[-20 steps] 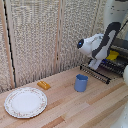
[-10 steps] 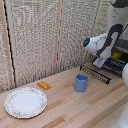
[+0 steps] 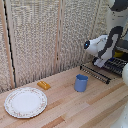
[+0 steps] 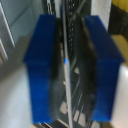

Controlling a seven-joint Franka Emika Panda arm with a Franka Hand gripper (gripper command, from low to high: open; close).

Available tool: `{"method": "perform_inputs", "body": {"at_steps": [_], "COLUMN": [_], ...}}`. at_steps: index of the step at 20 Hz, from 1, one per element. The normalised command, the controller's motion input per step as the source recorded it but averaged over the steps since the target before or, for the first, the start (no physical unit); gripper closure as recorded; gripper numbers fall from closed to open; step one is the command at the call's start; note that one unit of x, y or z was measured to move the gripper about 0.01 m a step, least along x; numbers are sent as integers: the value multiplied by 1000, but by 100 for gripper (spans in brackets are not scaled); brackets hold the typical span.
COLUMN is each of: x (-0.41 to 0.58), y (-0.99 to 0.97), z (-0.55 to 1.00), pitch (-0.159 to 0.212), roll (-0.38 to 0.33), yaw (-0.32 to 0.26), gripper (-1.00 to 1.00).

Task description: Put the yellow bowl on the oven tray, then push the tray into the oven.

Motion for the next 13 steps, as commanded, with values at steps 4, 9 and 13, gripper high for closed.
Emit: {"method": "perform_inputs", "body": {"at_steps": [4, 9, 13], "x": [-6, 106, 326], "y": [-11, 86, 198], "z": [159, 279, 151], "pitch": [0, 2, 25], "roll": [-136, 18, 99], "yaw": [43, -10, -38], "gripper": [-100, -100, -100]}}
